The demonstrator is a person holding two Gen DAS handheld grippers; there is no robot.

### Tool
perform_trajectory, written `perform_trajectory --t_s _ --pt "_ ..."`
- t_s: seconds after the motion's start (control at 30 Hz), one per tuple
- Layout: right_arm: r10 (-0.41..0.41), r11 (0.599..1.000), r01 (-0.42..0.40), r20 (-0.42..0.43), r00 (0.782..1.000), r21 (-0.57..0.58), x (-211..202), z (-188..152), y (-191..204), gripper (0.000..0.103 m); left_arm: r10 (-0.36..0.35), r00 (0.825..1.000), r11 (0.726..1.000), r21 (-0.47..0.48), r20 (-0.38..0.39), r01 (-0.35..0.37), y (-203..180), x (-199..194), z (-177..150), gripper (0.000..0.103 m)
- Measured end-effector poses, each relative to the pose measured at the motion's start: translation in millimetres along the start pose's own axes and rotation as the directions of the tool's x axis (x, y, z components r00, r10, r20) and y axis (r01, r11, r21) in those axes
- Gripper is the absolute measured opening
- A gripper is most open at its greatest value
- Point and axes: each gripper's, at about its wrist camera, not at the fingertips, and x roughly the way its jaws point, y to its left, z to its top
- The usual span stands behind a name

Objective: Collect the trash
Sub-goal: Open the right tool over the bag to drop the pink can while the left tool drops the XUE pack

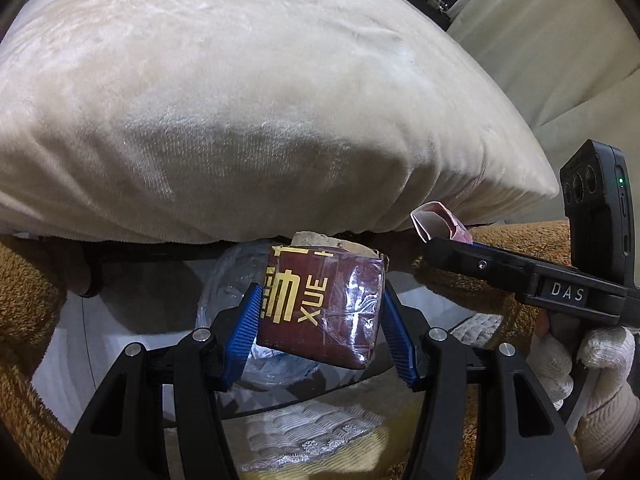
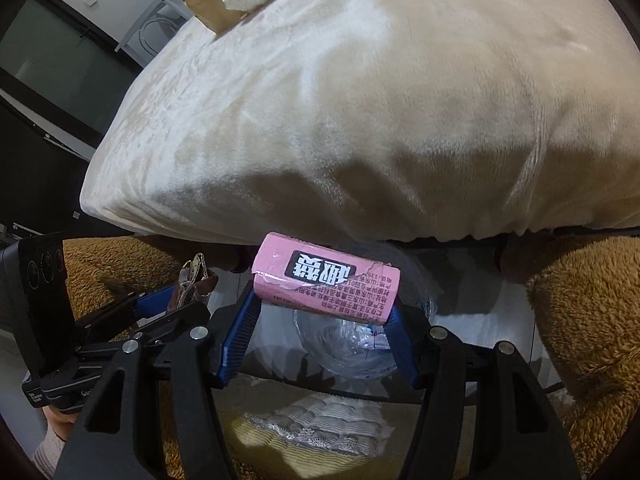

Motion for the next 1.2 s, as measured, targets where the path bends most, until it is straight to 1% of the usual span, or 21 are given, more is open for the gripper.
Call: perform_trajectory --t_s 0.13,0.3,0.5,0.7,0.87,1.13,1.2 --pt "-0.013 0.999 0.015 -0.067 0.998 0.03 16 0 -3 0.06 0.008 0.998 1.0 -0.023 -0.06 -0.009 5 15 -2 0.056" --pt "-0.012 0.996 0.025 -0.156 0.988 0.08 37 -1 -12 0.06 0.022 0.992 0.999 -0.036 -0.127 -0.027 9 30 -5 0.056" --pt "0.014 0.989 0.019 -0.228 0.974 0.145 53 -4 -21 0.06 0.017 0.975 0.997 -0.076 -0.223 -0.034 15 49 -10 0.056" --pt "0.016 0.987 0.027 -0.261 0.965 0.159 59 -3 -25 0.06 0.026 0.96 0.996 -0.071 -0.279 -0.047 16 60 -16 0.056" --pt "0.012 0.985 0.039 -0.291 0.957 0.167 68 -4 -25 0.06 0.04 0.951 0.996 -0.066 -0.307 -0.064 15 67 -19 0.057" --pt "0.013 0.986 0.037 -0.297 0.955 0.163 70 -5 -25 0.06 0.051 0.942 0.996 -0.048 -0.332 -0.071 13 70 -21 0.057" --pt "0.014 0.986 0.036 -0.296 0.955 0.164 71 -5 -25 0.06 0.049 0.936 0.997 -0.045 -0.348 -0.068 12 72 -22 0.058"
